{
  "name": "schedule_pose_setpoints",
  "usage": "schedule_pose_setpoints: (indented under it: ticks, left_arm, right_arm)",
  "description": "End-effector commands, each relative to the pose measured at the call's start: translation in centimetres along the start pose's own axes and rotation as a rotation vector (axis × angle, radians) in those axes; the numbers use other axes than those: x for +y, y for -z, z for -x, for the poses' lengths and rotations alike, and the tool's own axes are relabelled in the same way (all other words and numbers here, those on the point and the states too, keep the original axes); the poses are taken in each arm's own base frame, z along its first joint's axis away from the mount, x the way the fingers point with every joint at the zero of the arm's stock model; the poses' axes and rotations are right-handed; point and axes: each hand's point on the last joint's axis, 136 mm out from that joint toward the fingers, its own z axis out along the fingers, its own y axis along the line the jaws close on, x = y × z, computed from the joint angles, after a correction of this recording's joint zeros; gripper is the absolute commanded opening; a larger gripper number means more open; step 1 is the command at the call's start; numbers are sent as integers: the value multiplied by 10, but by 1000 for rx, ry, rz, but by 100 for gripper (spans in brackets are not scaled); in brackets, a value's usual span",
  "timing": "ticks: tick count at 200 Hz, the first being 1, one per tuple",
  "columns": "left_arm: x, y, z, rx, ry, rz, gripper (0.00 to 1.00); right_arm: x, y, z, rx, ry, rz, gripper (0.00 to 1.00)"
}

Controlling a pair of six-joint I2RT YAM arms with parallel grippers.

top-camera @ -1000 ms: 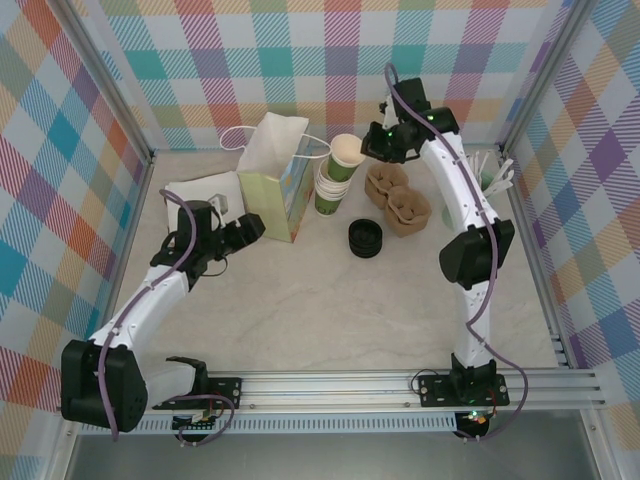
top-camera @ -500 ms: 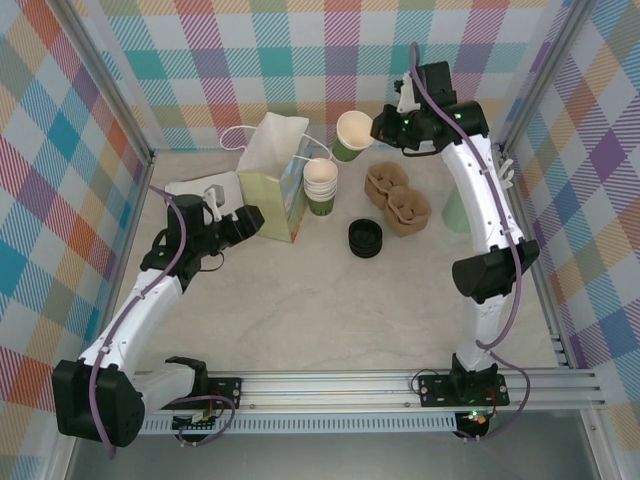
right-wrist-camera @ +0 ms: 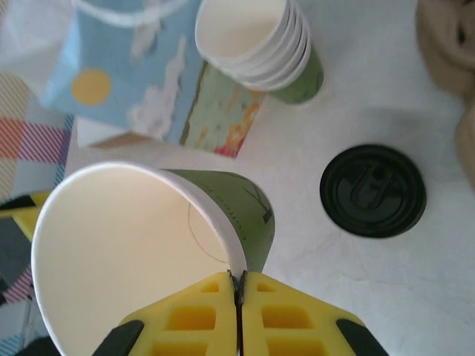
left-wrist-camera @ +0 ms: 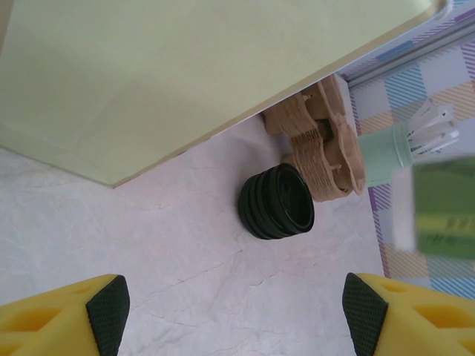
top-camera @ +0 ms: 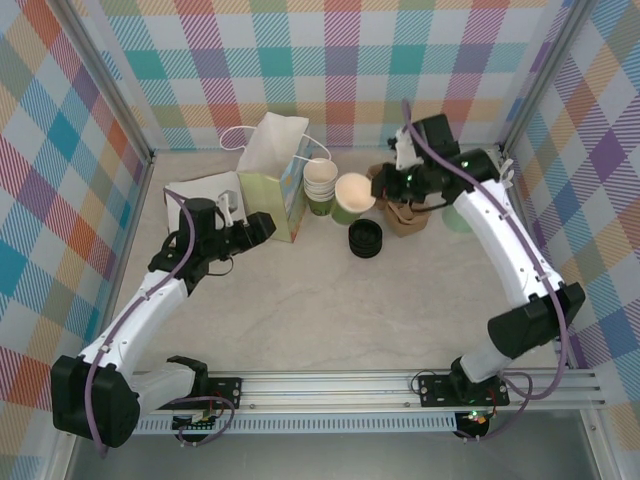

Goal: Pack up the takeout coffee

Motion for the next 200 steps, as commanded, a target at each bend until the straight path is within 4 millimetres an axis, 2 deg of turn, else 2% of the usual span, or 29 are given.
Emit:
schedule_pose_setpoints:
  ticks: [1,42,64,89,115,163,176,200]
  left_arm:
    - [9,-8,-8,-8,40,24,78]
    - [22,-13,-10,-42,73,55,78]
    - [26,-13,-12,-42,74,68,78]
    - [29,-12,-14,-42,76,78,78]
    - [31,-13,-16,-37,76,83,78]
    - [31,-13,-17,-35,74,81,78]
    - [29,-12,-16,-37,72,76,78]
    - [25,-11,-13,-41,68,66,78]
  right_arm:
    - [3,-23,-25,23,43,27,9]
    - [-2,-83,-78,101,80,20,9]
    - [-3,-111,-96,146,115,-2,9]
    - [-4,-132,-107,186,143,-28,9]
    - [-3,-141,-111,206,163,-47,9]
    - [-13,-152,-122,277,170,-95,11]
    - [-14,-151,-122,284,170,-105,14]
    - [-9,-142,-117,267,180,-100,24]
